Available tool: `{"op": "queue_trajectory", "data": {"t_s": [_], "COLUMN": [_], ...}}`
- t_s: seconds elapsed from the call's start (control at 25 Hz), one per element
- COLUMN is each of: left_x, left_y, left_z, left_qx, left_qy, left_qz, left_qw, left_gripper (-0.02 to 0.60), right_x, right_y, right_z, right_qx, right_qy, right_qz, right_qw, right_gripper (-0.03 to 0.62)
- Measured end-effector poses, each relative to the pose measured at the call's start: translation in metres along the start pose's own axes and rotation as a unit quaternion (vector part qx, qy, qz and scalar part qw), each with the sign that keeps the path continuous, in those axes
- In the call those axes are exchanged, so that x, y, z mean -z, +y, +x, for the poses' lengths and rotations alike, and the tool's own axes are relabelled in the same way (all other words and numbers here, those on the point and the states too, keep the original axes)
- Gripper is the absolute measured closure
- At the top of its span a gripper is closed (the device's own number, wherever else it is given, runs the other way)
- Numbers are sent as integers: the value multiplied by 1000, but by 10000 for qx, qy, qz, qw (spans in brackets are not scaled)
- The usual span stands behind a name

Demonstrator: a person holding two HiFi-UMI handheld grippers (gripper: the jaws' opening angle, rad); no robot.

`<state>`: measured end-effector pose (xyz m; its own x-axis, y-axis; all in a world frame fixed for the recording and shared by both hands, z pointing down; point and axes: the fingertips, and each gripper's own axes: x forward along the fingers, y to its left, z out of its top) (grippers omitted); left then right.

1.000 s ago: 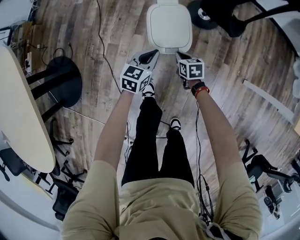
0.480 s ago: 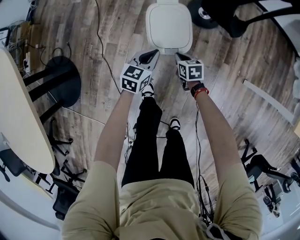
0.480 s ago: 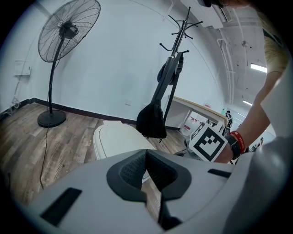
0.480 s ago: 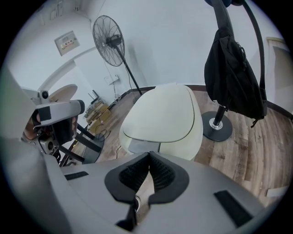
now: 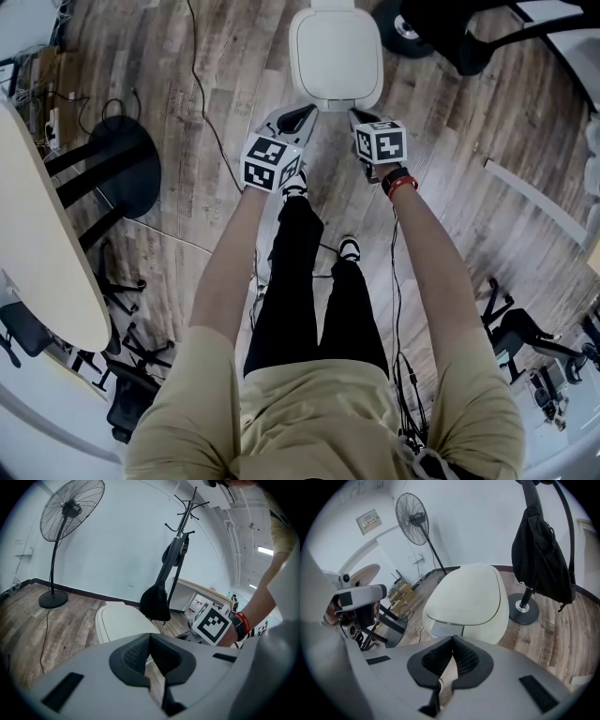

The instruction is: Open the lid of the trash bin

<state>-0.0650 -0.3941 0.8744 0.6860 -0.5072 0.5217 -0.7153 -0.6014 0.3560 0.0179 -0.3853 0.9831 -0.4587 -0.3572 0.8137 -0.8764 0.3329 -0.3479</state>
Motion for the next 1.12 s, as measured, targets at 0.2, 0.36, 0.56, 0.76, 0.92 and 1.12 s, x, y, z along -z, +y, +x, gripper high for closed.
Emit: {"op": "queue_trajectory", "data": {"t_s": [0.2,0.36,0.56,0.76,0.92,1.12], "left_x": [-2,0,3,5,6,8], "left_y": [1,-1,2,2,4,1], "left_z": [1,-1,-4,-5,-5,-4], "left_qx": [25,26,1,-4,-32,-18], "left_qy": [-32,-26,-14,-9,-26,-25], "left_qz": [-29,-29,-36,-63,-79,-111], "left_qw": [10000,10000,10000,10000,10000,9999], "left_gripper": [558,558,558,558,558,558], "right_x": [-1,0,3,4,4,5], "right_y": [1,-1,-1,-2,1,-1], "right_z": [3,0,3,2,6,5], "right_qx": [-35,31,-6,-18,-48,-37], "right_qy": [53,64,109,157,165,235], "right_qz": [-72,-62,-124,-120,-118,-169], "right_qw": [10000,10000,9999,9998,9998,9996], "right_gripper": [591,585,583,582,582,583]}}
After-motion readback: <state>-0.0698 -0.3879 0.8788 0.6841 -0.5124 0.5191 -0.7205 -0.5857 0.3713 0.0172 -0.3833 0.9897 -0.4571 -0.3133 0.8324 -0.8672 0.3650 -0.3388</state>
